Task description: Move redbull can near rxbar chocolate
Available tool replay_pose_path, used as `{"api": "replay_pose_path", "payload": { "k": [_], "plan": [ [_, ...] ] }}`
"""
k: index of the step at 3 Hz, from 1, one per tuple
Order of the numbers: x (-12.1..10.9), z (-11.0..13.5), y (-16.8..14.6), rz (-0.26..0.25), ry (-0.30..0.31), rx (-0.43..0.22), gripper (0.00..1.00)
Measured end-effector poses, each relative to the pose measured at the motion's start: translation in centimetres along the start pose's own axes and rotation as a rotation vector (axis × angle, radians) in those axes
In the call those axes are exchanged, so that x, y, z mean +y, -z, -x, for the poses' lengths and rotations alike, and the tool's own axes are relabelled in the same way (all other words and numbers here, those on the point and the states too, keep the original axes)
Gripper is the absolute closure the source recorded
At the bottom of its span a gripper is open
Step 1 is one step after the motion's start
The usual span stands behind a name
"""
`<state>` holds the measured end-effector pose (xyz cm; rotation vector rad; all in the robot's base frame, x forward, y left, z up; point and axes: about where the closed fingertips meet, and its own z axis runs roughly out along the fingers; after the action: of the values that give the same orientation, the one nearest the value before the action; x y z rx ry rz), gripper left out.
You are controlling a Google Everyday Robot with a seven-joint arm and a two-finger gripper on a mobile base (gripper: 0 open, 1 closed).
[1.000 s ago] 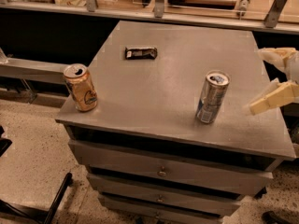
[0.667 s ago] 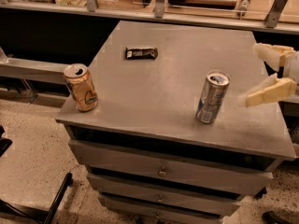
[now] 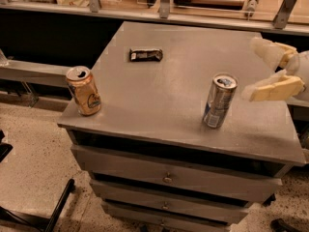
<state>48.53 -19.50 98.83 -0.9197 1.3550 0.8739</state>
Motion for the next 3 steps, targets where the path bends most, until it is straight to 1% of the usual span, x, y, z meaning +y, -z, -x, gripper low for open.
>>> {"api": "replay_pose_path", "payload": {
  "k": [1,3],
  "plan": [
    [1.0,0.1,-1.5,0.026,-0.011,-0.024,0.0],
    [2.7,-2.3,-4.6,0.062,-0.045,0.031,0.0]
  ]
}}
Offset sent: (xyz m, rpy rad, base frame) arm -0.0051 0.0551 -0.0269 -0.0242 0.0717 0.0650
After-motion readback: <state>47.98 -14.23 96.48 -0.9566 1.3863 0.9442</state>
